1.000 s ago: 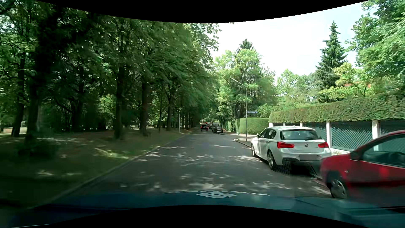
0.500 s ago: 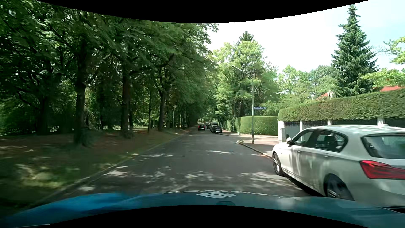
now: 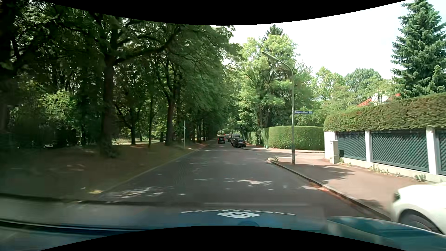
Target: Follow the waypoints while adhering to traffic rules and regulations
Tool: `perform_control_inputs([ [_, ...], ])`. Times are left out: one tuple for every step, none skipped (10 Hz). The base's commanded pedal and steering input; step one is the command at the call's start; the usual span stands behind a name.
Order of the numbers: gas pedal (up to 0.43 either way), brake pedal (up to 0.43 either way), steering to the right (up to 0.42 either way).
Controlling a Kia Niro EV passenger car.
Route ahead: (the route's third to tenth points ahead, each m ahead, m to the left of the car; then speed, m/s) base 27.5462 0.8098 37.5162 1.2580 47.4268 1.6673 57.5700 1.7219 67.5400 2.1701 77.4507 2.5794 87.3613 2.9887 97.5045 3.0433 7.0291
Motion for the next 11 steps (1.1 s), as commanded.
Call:
perform_control_inputs([
  [0.000, 0.000, -0.012],
  [0.000, 0.000, -0.014],
  [0.000, 0.000, -0.016],
  [0.000, 0.000, -0.018],
  [0.000, 0.000, -0.019],
  [0.000, 0.000, -0.019],
  [0.020, 0.000, -0.020],
  [0.039, 0.000, -0.021],
  [0.087, 0.000, -0.021],
  [0.098, 0.000, -0.022],
  [0.098, 0.000, -0.022],
])
